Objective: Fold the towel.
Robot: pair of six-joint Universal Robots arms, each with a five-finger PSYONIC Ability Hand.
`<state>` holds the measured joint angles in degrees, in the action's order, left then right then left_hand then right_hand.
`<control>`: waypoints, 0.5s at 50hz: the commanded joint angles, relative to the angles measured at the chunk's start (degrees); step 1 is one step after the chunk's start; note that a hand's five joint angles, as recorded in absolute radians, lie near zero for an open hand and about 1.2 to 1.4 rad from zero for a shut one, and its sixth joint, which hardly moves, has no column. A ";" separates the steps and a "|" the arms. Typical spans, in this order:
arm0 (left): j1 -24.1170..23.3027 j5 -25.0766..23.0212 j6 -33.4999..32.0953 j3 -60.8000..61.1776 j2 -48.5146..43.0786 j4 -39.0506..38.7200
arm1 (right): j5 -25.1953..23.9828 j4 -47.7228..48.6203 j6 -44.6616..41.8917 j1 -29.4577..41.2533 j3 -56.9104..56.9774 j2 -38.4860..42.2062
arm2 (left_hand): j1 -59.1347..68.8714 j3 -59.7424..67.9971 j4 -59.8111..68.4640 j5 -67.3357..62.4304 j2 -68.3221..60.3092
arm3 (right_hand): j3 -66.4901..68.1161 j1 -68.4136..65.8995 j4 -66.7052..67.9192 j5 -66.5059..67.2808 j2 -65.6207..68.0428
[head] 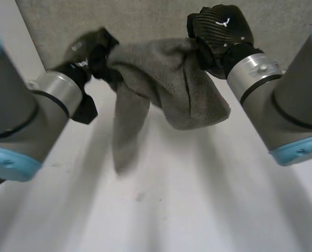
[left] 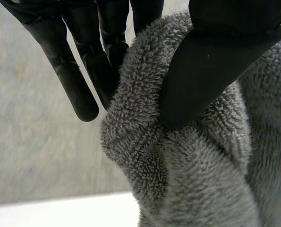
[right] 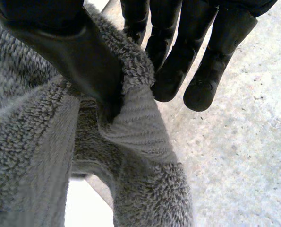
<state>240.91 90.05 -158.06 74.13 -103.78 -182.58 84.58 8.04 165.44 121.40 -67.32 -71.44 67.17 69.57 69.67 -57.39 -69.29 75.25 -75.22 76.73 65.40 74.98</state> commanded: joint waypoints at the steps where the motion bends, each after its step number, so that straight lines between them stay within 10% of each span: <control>1: -2.29 -1.98 0.47 2.60 9.47 5.13 | -0.29 -9.43 -0.12 -1.95 0.26 -4.58 | 12.83 10.43 10.33 -12.61 -10.71 | 4.75 -4.78 3.27 4.60 5.02; 14: -5.45 -2.07 -6.12 14.29 12.90 7.15 | -2.67 -22.19 -7.77 -3.80 -0.97 -3.44 | 12.83 10.43 10.33 -12.61 -10.71 | 4.75 -4.78 3.27 4.60 5.02; 25: -9.67 -1.54 -11.22 15.26 -2.31 6.89 | -3.46 -24.30 -14.53 -3.71 -0.80 8.51 | 12.83 10.43 10.33 -12.61 -10.71 | 4.75 -4.78 3.27 4.60 5.02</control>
<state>232.24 88.31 -168.09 91.18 -98.56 -175.49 81.16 -17.45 151.68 117.51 -69.37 -68.58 67.51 69.72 69.71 -57.78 -69.43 76.32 -75.61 76.73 65.41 74.98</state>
